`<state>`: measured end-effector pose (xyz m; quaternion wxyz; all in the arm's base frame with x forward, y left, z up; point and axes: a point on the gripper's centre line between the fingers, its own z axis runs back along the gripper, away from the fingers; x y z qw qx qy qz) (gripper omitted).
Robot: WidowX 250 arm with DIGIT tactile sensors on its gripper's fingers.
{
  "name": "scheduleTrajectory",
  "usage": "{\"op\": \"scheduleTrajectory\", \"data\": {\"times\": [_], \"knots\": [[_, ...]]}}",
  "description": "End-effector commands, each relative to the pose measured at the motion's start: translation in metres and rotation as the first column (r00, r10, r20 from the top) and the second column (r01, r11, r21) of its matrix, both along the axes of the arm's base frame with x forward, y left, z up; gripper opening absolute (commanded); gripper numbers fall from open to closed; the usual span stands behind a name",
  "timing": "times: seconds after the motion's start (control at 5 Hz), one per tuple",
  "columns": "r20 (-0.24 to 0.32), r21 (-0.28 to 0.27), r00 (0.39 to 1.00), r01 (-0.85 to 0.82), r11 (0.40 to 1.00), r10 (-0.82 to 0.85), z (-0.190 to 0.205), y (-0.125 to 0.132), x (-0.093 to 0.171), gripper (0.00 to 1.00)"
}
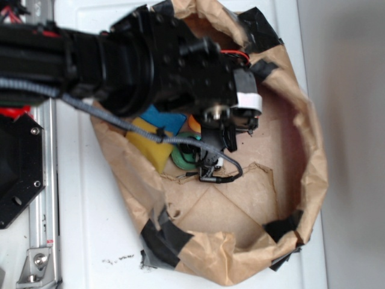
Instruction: Grab the yellow duck.
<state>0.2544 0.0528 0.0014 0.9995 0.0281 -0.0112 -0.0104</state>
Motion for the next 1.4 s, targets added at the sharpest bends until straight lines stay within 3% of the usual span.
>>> {"op": "scheduleTrajectory", "data": {"times": [0.0,0.6,0.8,1.0,1.2], "knots": [[-0.024,-0.040,1.000,0.012,0.999,-0.013,-0.003,-0.006,-0.011,0.00],[0.044,-0.104,0.999,0.020,0.994,-0.015,0.015,-0.004,0.001,0.00],[0.126,-0.129,0.991,0.063,0.990,-0.047,0.041,-0.022,0.015,0.00],[0.299,-0.209,0.952,0.132,0.969,-0.065,0.094,-0.069,0.044,0.00],[0.331,-0.258,0.943,0.119,0.959,-0.028,0.138,-0.088,0.047,0.00]]}}
